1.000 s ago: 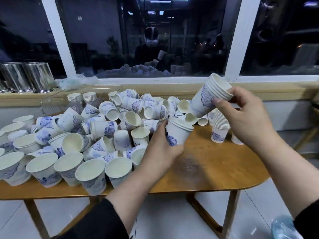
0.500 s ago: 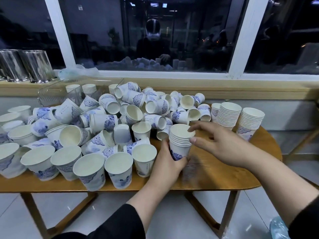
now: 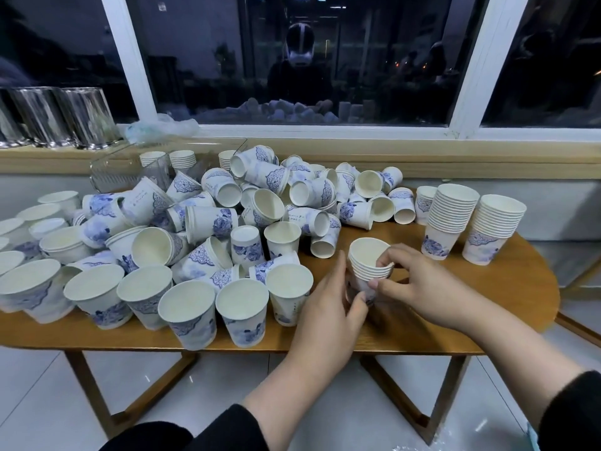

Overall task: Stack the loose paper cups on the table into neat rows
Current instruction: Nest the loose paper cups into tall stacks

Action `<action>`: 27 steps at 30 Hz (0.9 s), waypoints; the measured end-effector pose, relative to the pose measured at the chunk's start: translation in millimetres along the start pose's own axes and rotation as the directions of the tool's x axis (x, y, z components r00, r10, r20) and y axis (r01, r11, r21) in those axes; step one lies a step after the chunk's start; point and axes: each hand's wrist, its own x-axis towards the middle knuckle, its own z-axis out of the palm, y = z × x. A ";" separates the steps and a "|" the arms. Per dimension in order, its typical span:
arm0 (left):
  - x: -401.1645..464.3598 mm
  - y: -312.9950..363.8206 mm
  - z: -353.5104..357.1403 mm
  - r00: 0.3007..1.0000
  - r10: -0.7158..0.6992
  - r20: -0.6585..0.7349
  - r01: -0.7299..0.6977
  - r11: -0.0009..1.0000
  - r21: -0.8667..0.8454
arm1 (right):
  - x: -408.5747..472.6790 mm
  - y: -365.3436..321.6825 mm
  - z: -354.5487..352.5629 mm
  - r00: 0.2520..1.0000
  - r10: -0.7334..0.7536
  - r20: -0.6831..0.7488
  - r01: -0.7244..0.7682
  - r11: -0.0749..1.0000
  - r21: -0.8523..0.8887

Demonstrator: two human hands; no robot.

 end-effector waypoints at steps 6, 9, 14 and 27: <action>-9.6 36.6 -59.3 0.902 0.399 -0.165 -0.287 0.840 0.461 | -2.1 1.9 16.1 0.994 0.110 -0.017 -0.104 0.972 0.210; -3.7 34.3 -93.3 0.973 0.232 -0.012 -0.151 0.668 0.728 | -6.5 0.7 28.7 0.984 0.168 -0.064 -0.140 0.940 0.313; -5.5 27.4 -106.0 0.972 0.084 0.218 -0.227 0.557 0.799 | -11.3 -3.0 36.7 0.977 0.175 -0.122 -0.108 0.899 0.425; 41.6 106.1 -84.1 0.904 0.423 0.066 -0.367 0.685 0.629 | -16.7 -8.0 27.1 0.983 0.104 -0.148 -0.038 0.921 0.388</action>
